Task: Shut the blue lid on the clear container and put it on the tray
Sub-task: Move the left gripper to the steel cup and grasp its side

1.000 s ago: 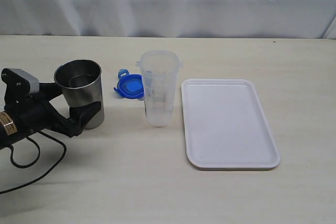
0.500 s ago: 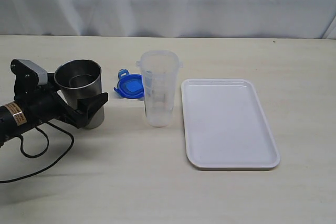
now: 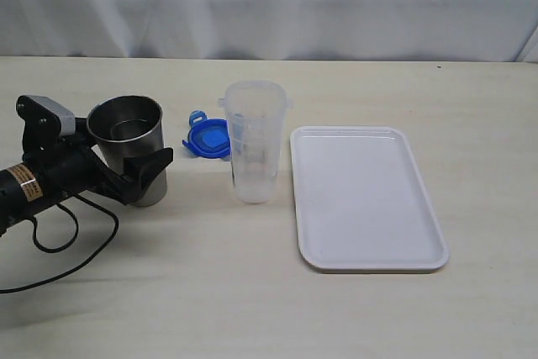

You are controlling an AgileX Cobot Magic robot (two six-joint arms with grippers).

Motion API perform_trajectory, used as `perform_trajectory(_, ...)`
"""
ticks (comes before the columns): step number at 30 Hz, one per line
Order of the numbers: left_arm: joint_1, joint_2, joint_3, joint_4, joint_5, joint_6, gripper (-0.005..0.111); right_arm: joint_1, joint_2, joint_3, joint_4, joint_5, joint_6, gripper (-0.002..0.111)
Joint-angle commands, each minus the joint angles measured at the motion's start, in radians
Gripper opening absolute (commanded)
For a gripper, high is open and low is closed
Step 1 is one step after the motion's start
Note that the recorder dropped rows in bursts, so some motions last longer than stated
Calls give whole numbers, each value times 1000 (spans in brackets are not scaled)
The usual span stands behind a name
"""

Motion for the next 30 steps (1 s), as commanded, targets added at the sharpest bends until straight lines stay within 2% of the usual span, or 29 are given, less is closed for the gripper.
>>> perform_trajectory(1, -4, 1, -5, -6, -8, -6, 105, -5, -6, 3, 5, -12, 0, 5)
perform_trajectory(7, -4, 1, -5, -6, -8, -6, 105, -5, -6, 3, 5, -12, 0, 5)
perform_trajectory(9, -4, 1, -5, -6, -8, -6, 101, -5, -6, 3, 5, -12, 0, 5)
perform_trajectory(12, -4, 1, -5, -6, -8, -6, 88, -5, -6, 3, 5, -12, 0, 5)
perform_trajectory(14, -4, 1, -5, -6, -8, -6, 73, -5, -6, 3, 5, -12, 0, 5)
perform_trajectory(18, -4, 1, -5, 30, -8, -9, 52, -5, -6, 3, 5, -12, 0, 5)
perform_trajectory(24, -4, 1, -5, 71, -5, -9, 12, -5, -6, 3, 5, -12, 0, 5)
perform_trajectory(25, -4, 1, -5, 73, 1, -9, 2, -5, -6, 3, 5, -12, 0, 5)
perform_trajectory(30, -4, 1, -5, 77, 7, -9, 0, -5, -6, 3, 5, -12, 0, 5)
